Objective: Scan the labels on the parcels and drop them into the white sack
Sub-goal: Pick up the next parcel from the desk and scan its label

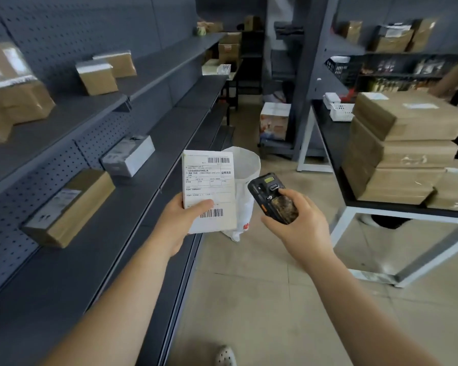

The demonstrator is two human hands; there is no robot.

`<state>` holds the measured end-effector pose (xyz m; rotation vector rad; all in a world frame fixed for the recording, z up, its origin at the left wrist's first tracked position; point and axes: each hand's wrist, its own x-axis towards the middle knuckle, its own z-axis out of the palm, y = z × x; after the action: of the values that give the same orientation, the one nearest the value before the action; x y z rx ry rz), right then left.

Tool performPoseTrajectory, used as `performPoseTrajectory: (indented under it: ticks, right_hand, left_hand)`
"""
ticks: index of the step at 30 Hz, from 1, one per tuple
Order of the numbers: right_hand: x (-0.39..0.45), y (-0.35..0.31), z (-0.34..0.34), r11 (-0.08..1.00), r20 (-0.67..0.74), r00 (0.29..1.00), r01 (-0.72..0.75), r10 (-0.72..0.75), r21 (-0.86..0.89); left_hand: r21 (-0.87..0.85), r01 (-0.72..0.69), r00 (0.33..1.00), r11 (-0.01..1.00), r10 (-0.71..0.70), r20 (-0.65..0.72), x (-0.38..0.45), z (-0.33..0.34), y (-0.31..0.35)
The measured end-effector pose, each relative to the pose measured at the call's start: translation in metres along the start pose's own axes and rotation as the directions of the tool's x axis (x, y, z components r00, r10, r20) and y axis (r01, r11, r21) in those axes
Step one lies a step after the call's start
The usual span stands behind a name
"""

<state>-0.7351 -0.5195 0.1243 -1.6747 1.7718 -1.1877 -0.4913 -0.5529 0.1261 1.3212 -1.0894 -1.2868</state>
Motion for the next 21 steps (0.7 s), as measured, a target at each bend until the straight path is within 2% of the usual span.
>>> performPoseTrajectory:
  ticks: [6,11,21]
  right_hand:
    - [0.126,0.002,0.028,0.998,-0.030,0.999,-0.018,0.017,-0.056]
    - [0.205,0.011,0.042,0.994,-0.084,0.996,-0.041,0.033,-0.102]
    - [0.345,0.075,0.106,0.993,0.033,0.997,-0.062,0.066,-0.102]
  left_hand:
    - [-0.032,-0.031,0.999,0.999,0.032,0.022,0.148,0.010,0.033]
    - [-0.033,-0.043,0.998,0.999,0.045,0.045,0.236,0.022,0.048]
    - [0.033,0.064,0.998,0.997,-0.064,-0.010,0.371,0.037,0.016]
